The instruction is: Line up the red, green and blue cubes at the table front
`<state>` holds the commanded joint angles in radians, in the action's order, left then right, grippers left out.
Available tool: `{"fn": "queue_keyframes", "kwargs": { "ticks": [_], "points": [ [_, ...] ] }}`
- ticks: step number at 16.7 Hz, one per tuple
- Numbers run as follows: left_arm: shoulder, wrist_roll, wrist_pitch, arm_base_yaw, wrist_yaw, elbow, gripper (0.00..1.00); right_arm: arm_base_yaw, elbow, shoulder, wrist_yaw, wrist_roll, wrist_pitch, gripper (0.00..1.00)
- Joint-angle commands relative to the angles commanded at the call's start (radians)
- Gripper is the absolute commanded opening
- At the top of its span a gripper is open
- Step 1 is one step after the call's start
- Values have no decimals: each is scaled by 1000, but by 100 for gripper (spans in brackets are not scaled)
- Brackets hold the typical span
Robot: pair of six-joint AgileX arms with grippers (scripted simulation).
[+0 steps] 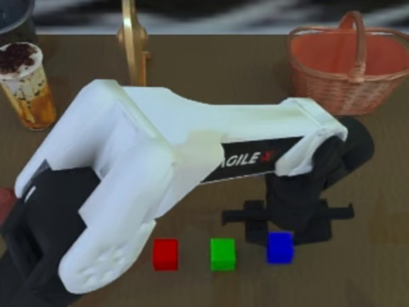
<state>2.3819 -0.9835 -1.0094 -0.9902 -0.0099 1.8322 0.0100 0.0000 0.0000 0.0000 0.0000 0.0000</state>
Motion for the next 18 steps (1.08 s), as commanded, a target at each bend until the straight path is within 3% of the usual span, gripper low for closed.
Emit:
{"fn": "queue_keyframes", "kwargs": {
  "ticks": [4,5,14,18],
  "points": [
    [0,0,0,0,0,0,98,0,0,0,0,0,0,100],
    [0,0,0,0,0,0,100,0,0,0,0,0,0,100],
    [-1,0,-4,1,0,3,100,0,0,0,0,0,0,100],
    [-27,-3,-113,7,0,83,100,0,0,0,0,0,0,100]
  ]
}}
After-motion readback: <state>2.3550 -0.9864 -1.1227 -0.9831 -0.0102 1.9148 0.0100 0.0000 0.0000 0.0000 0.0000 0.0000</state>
